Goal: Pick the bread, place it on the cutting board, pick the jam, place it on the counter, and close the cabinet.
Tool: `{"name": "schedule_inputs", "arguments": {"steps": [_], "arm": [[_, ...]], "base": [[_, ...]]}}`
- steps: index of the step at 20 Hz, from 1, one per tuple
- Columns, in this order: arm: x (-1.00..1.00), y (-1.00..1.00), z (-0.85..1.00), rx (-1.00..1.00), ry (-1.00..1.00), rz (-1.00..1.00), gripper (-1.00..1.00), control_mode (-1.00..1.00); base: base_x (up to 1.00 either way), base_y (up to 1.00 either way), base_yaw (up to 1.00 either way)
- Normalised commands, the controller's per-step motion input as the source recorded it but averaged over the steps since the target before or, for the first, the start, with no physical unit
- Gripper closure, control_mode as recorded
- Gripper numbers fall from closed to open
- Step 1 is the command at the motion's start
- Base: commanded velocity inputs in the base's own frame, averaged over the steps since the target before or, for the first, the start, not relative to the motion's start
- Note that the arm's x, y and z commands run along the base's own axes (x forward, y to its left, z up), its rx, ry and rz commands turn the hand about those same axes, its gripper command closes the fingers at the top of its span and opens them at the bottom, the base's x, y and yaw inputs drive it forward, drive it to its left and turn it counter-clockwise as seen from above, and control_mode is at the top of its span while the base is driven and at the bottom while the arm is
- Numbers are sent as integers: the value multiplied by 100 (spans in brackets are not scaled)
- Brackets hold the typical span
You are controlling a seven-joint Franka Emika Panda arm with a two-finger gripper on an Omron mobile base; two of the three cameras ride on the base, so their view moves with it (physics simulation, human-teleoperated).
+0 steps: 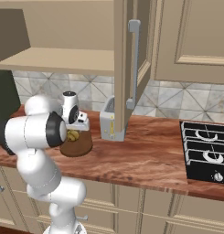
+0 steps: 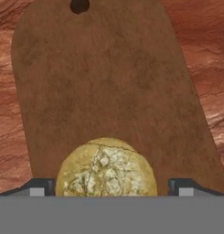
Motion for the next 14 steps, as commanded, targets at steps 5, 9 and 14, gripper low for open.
{"name": "schedule_inputs", "arguments": {"steps": [5,9,14], "arm": [[-26,0,8,0,-8,0,-100,-100],[-20,0,19,0,-8,0,-100,-100],[-12,-2,23,0,-11,0,-100,-100]], "base": [[0,0,0],[0,0,0],[0,0,0]]}}
